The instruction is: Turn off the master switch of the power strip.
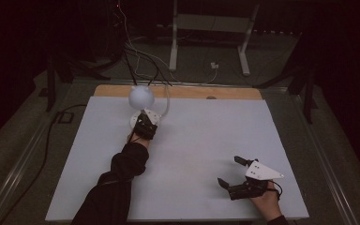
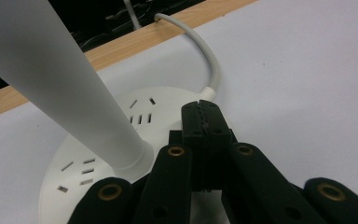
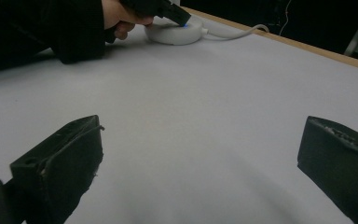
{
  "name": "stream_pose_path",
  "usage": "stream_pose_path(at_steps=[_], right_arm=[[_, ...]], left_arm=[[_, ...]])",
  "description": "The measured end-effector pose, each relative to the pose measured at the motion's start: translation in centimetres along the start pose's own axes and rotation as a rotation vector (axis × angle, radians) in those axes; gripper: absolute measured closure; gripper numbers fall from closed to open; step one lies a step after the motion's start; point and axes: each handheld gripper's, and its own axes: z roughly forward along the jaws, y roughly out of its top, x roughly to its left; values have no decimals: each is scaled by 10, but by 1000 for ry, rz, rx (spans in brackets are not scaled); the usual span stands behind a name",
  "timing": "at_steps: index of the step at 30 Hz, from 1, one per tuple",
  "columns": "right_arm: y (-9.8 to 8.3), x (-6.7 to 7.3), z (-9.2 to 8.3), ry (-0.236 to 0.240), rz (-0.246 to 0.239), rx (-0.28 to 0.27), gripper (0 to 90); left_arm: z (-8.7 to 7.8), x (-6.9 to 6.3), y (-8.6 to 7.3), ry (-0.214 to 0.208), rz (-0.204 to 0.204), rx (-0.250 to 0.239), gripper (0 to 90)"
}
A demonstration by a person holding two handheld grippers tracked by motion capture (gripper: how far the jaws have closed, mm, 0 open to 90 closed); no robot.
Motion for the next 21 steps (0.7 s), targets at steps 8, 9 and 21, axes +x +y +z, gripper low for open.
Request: stream_pose_path(at_steps=[8, 9, 21], right_arm=[[0, 1, 0, -2, -4, 3, 1], [0, 1, 0, -3, -4, 2, 1], [0, 1, 0, -2, -5, 2, 1]], left_arm=[[0, -1, 1, 11, 33, 15, 900], [0, -1, 2, 10, 28, 15, 900], [0, -3, 6, 1, 66, 41, 900]])
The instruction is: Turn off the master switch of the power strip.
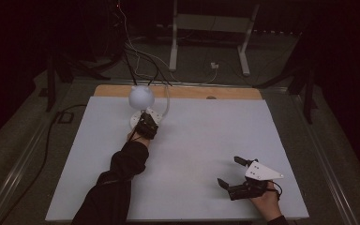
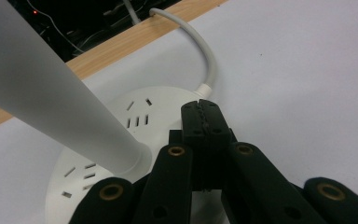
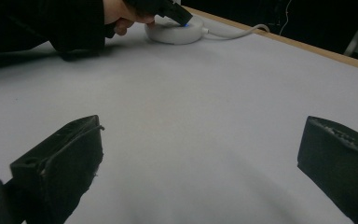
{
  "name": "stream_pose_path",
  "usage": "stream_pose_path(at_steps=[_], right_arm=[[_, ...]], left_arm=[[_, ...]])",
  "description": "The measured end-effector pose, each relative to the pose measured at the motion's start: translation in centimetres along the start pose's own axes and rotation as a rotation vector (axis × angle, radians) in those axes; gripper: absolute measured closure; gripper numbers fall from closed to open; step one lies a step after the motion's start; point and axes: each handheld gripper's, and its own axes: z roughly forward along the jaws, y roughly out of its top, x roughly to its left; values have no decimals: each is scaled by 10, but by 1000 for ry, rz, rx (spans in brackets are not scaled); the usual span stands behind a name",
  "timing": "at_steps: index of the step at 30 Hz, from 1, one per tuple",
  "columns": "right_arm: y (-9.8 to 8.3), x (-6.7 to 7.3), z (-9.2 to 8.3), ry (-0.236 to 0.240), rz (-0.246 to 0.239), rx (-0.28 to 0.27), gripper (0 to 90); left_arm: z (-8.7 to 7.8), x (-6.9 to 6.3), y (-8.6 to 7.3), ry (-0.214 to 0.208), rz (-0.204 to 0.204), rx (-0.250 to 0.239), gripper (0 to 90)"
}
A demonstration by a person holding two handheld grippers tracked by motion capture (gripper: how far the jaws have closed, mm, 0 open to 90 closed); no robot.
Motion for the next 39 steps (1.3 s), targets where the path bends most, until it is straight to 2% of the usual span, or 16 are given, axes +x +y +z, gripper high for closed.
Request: stream_pose_path(at_steps=[4, 8, 10, 11, 16, 17, 19, 22, 25, 26, 30, 33, 35, 36, 39], right_arm=[[0, 0, 0, 2, -1, 1, 1], [0, 0, 1, 3, -4, 1, 1], [0, 0, 1, 4, -3, 2, 1], [0, 0, 1, 5, -2, 3, 1], [0, 1, 1, 5, -3, 2, 1], [0, 1, 1, 5, -2, 2, 1], [0, 0, 1, 5, -2, 4, 1], [0, 1, 2, 6, -3, 4, 1], [0, 1, 1, 6, -3, 4, 1], [0, 1, 1, 6, -3, 3, 1], [0, 1, 1, 6, -4, 3, 1], [0, 1, 1, 6, -3, 3, 1], [0, 0, 1, 6, -1, 3, 1], [0, 0, 1, 6, -2, 2, 1], [0, 1, 1, 6, -2, 2, 1]], left_arm=[[0, 2, 0, 3, -2, 6, 900], [0, 2, 2, -1, 27, 18, 900], [1, 1, 3, 0, 28, 26, 900], [1, 1, 3, 3, 46, 29, 900], [1, 4, 5, -22, 55, 41, 900], [1, 3, 6, -16, 76, 46, 900], [1, 3, 8, -20, 81, 61, 900], [1, 3, 9, -20, 114, 73, 900], [2, 4, 9, -32, 107, 76, 900], [1, 2, 9, -18, 132, 77, 900], [2, 0, 10, -2, 143, 77, 900], [2, 3, 11, -18, 128, 85, 900], [2, 2, 11, -19, 134, 87, 900], [2, 3, 11, -24, 121, 89, 900], [2, 2, 12, -18, 143, 95, 900]])
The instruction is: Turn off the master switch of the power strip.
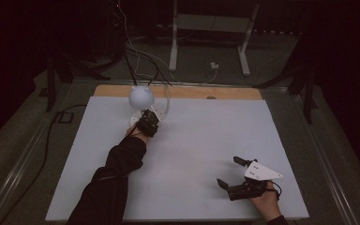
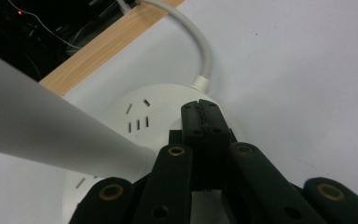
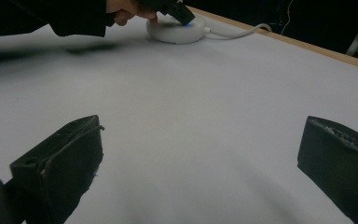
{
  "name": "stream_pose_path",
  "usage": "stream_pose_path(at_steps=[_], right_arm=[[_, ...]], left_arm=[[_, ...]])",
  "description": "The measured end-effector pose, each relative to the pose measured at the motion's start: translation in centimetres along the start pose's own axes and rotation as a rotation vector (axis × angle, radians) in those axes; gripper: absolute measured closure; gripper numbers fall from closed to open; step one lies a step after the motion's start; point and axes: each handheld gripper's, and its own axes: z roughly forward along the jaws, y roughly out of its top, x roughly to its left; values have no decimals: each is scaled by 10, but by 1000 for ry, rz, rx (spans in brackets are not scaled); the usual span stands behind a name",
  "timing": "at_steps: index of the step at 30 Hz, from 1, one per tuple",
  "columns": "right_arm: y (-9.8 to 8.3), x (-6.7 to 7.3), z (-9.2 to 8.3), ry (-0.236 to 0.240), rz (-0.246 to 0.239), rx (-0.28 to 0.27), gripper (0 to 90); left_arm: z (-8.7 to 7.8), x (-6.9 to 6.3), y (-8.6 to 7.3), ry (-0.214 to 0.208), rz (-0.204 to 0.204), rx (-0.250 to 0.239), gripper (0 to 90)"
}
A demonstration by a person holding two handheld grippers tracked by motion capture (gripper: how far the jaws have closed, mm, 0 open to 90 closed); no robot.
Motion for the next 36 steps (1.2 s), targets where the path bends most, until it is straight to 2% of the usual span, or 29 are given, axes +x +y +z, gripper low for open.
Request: stream_pose_path(at_steps=[2, 3, 5, 8, 12, 17, 24, 27, 30, 35, 36], right_arm=[[0, 0, 0, -2, -1, 0, 1], [0, -1, 0, -1, 2, -1, 1], [-1, -1, 0, -3, 6, 1, 1], [0, 0, 1, -1, 3, 3, 1], [0, 0, -1, -8, -4, -3, 1], [-1, -1, -1, -10, 4, -3, 1], [0, -1, -1, -11, 2, -2, 1], [0, 0, 0, -8, -3, 2, 1], [-1, 0, 0, -5, -4, 2, 1], [-1, -1, 0, -6, 2, 5, 1], [-1, 0, 0, -6, -1, 4, 1]], left_arm=[[0, -1, 1, 2, 14, 4, 900], [0, 0, 1, -4, 2, 9, 900], [0, 1, 1, -9, 4, 8, 900], [0, 0, 0, 6, -4, -4, 900], [0, -5, -8, 48, -51, -65, 900], [-6, -6, -8, 47, -60, -121, 900], [-17, 5, -6, 25, -116, -201, 900], [-18, 6, -9, 0, -115, -211, 900], [-14, 4, -11, 5, -95, -202, 900], [-6, 3, -15, 14, -98, -170, 900], [-5, 3, -16, 3, -104, -172, 900]])
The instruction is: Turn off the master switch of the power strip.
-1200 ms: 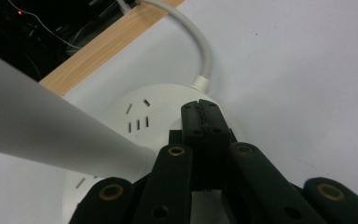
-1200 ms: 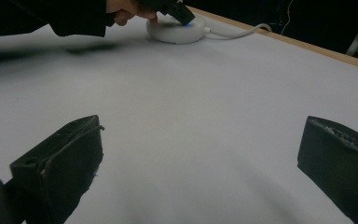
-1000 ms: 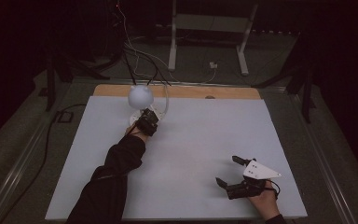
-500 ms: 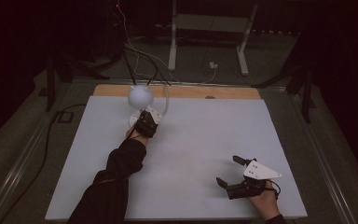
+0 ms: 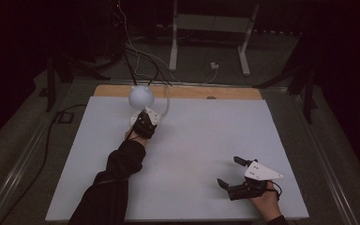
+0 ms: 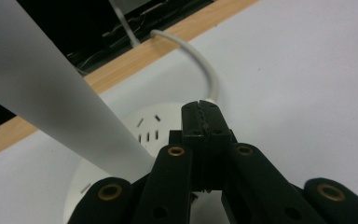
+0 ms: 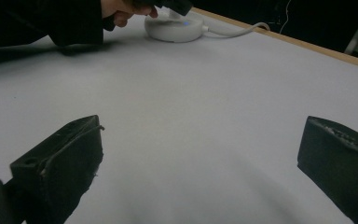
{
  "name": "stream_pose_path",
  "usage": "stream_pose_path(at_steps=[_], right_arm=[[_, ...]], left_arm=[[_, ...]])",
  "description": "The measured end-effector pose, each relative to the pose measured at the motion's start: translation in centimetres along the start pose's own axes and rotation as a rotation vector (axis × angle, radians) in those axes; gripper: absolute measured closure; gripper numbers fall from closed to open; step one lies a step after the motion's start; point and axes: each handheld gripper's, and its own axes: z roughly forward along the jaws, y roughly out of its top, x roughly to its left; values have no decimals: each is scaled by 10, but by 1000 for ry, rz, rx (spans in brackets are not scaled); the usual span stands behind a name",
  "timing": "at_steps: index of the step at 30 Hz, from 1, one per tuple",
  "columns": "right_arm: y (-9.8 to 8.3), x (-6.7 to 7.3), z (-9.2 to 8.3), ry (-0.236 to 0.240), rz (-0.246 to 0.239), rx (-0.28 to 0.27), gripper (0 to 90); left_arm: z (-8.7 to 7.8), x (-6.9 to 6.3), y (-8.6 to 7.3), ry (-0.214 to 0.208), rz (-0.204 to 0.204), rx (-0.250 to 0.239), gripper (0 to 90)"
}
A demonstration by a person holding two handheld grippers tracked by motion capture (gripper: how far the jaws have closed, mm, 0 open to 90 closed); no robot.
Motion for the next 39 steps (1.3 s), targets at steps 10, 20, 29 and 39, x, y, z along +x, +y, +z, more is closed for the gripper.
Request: stream_pose_path(at_steps=[10, 20, 29, 39], right_arm=[[0, 0, -1, -2, -3, -3, 1], [0, 0, 0, 2, -4, 0, 1], [0, 1, 1, 5, -10, 4, 1], [0, 1, 1, 3, -8, 5, 1]], left_arm=[[6, -2, -5, 3, -5, 25, 900], [7, -2, 0, 7, 14, 64, 900], [5, 2, 2, -41, 57, 83, 900], [2, 4, 8, -43, 48, 63, 900]])
